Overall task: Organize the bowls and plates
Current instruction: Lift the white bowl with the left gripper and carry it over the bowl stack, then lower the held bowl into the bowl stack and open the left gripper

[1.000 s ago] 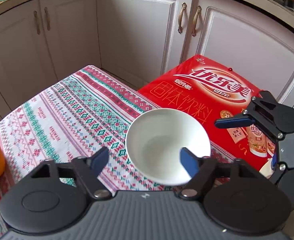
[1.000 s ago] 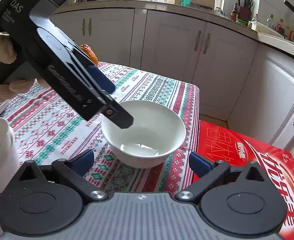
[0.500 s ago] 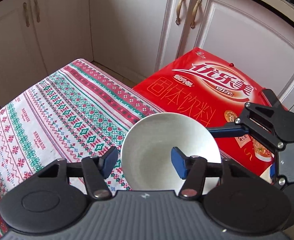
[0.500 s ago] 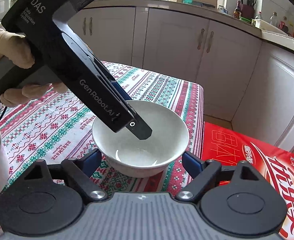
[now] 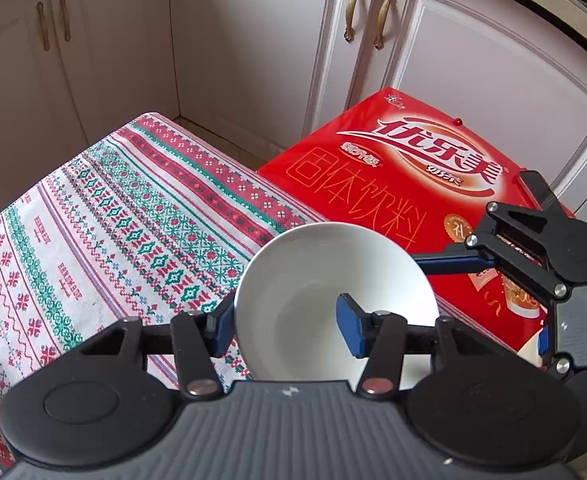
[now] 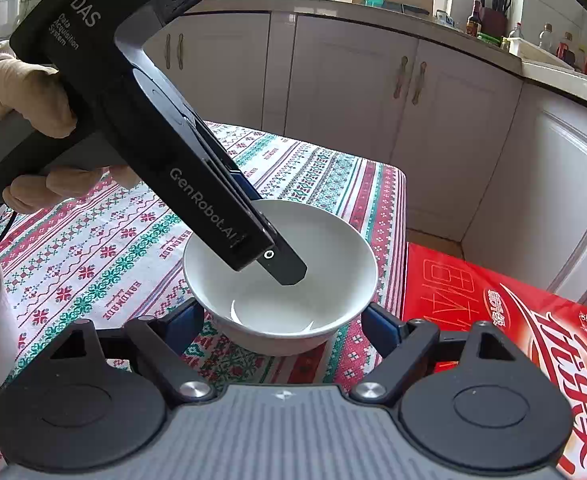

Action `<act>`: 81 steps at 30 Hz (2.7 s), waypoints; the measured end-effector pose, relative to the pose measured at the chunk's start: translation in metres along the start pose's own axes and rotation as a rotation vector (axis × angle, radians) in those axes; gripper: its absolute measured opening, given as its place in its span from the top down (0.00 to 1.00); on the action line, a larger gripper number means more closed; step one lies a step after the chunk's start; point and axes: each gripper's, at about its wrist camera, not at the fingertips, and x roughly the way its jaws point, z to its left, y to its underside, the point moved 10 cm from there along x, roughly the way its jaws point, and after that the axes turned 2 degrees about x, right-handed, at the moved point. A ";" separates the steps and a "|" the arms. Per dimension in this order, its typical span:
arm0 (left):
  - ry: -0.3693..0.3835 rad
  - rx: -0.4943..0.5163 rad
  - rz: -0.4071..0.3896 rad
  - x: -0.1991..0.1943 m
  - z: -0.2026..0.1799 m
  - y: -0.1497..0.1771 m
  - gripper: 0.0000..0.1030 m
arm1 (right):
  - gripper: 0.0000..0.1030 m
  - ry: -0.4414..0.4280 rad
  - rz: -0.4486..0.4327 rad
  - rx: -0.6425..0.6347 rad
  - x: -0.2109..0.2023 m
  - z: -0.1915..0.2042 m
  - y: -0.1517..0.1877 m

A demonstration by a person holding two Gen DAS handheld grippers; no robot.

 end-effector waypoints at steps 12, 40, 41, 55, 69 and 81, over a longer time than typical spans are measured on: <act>0.004 0.005 -0.017 -0.031 -0.016 0.011 0.50 | 0.14 -0.021 0.030 0.004 -0.024 0.016 -0.003; -0.110 -0.046 -0.134 -0.153 -0.051 0.072 0.50 | 0.14 -0.132 -0.033 -0.068 -0.118 0.107 -0.013; -0.114 -0.053 -0.137 -0.156 -0.051 0.075 0.50 | 0.14 -0.138 -0.032 -0.074 -0.120 0.110 -0.012; -0.181 -0.142 -0.169 -0.193 -0.037 0.112 0.50 | 0.14 -0.224 -0.045 -0.131 -0.125 0.156 -0.021; -0.157 -0.233 -0.164 -0.185 -0.032 0.148 0.48 | 0.14 -0.265 0.001 -0.144 -0.115 0.179 -0.002; -0.150 -0.260 -0.148 -0.179 -0.027 0.160 0.48 | 0.14 -0.279 0.019 -0.143 -0.109 0.185 0.004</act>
